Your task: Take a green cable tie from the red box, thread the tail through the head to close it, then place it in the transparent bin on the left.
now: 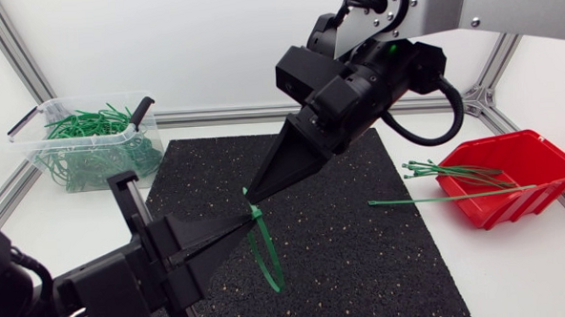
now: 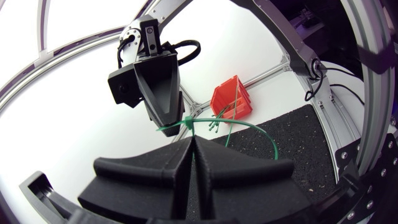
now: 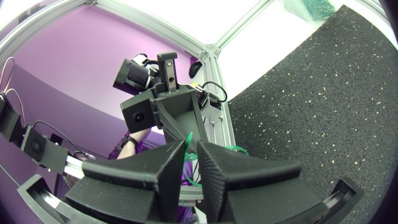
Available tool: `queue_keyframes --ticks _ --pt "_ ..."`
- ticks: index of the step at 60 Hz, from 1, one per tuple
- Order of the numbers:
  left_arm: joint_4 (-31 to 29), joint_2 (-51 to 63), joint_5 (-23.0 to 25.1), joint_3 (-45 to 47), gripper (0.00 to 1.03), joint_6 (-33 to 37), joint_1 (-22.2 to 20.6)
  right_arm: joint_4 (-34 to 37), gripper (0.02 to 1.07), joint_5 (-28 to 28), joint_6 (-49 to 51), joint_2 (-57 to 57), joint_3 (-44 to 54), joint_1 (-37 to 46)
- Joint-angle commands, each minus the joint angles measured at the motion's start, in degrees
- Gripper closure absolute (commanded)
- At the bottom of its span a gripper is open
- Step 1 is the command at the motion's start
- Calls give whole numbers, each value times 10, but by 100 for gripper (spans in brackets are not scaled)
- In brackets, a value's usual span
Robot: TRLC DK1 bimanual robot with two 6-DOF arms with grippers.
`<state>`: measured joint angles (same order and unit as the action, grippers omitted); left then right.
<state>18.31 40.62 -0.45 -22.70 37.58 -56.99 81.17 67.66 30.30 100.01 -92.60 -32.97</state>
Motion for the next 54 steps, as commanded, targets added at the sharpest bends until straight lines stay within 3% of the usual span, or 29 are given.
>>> queue_keyframes --ticks 1,21,42,54 --pt "16 5 -1 13 99 14 -5 7 101 -3 13 12 -12 -3" --pt "27 10 -10 20 99 23 -15 40 101 -4 15 24 -43 3" --pt "52 29 -73 35 99 30 -99 52 102 -2 5 74 -113 26" --pt "56 36 -84 34 99 30 -106 52 101 -4 2 96 -116 27"
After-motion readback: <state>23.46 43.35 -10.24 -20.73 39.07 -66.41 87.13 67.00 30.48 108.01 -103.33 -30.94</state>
